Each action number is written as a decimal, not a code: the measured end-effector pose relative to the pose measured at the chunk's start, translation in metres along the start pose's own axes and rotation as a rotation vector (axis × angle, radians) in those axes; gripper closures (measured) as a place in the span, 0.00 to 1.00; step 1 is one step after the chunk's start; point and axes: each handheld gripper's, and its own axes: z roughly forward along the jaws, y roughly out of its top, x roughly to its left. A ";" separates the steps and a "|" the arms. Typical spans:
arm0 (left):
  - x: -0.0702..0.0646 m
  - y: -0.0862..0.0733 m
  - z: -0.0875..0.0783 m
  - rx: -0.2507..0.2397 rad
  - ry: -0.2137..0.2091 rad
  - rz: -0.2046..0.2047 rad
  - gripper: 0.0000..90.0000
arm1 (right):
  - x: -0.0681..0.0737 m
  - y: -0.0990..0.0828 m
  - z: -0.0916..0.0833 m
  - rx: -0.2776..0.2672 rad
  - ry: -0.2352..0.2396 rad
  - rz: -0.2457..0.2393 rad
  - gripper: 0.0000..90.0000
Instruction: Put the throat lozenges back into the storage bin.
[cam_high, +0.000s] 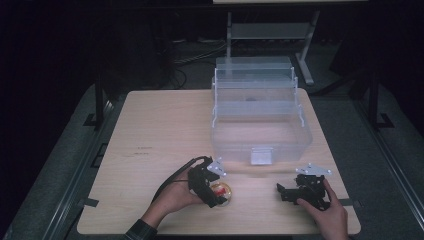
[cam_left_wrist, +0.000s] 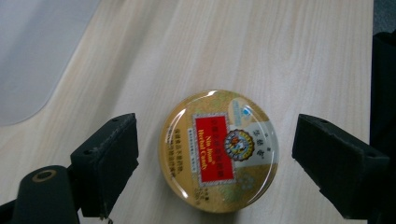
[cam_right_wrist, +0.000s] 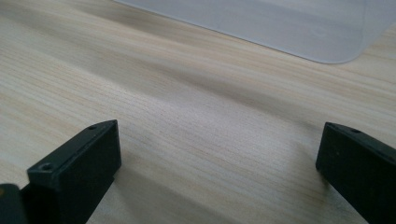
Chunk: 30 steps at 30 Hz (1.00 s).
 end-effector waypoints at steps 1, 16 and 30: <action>0.000 0.001 0.001 0.008 0.001 0.008 0.15 | 0.000 0.000 0.000 0.000 0.000 0.000 0.00; -0.005 0.004 0.022 0.083 0.014 0.047 0.13 | 0.000 0.000 0.000 0.000 0.000 0.000 0.00; -0.005 0.001 0.031 0.114 0.016 0.041 0.15 | 0.000 0.000 0.000 -0.001 0.000 0.000 0.00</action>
